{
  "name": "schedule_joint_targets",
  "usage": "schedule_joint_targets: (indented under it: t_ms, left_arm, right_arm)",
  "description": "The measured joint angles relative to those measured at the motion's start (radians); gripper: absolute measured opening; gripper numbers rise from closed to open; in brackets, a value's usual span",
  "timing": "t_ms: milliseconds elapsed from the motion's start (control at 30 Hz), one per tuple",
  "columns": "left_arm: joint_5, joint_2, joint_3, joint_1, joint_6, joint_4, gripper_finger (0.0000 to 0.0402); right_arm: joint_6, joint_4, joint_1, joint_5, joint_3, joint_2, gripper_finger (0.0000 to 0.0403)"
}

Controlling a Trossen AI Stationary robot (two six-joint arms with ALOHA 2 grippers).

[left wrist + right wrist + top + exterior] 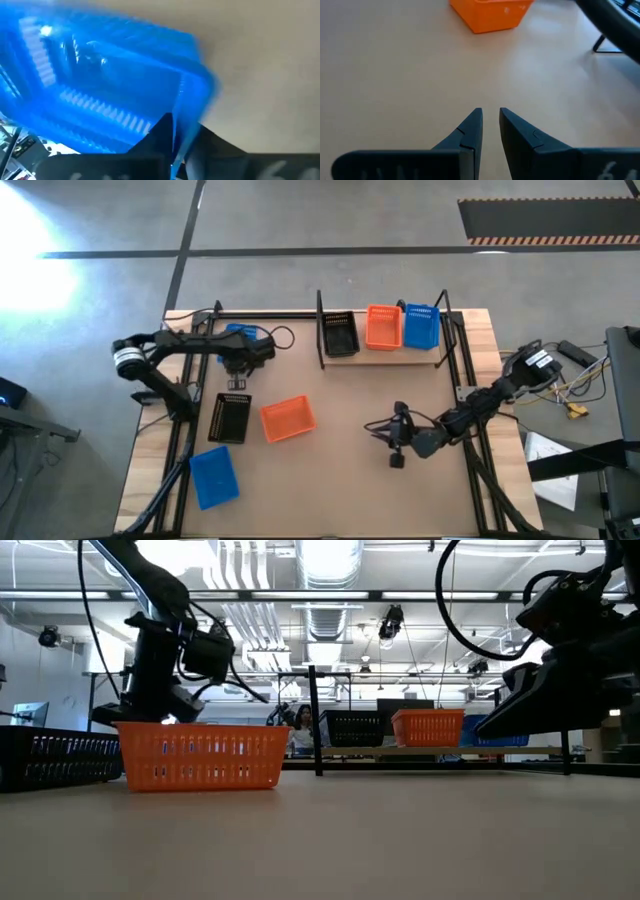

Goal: Stack baskets on shelf by color
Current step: Stack the top blue bin on the blue bin on the shelf

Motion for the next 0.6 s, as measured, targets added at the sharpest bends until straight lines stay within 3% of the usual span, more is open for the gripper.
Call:
schedule_joint_targets:
  t_ms: [267, 433, 600]
  left_arm:
    - [0.001, -0.111, 0.13, -0.13, -0.107, -0.128, 0.0001]
    - [0.002, -0.171, 0.313, -0.34, -0.332, -0.281, 0.0]
    - [0.009, -0.085, 0.545, -0.609, -0.531, -0.309, 0.0]
  right_arm:
    - [0.011, -0.007, 0.084, 0.0, 0.0, -0.07, 0.0057]
    - [0.01, -0.012, 0.134, 0.02, 0.0, -0.139, 0.0056]
    - [0.006, -0.055, 0.196, 0.067, 0.0, -0.246, 0.0054]
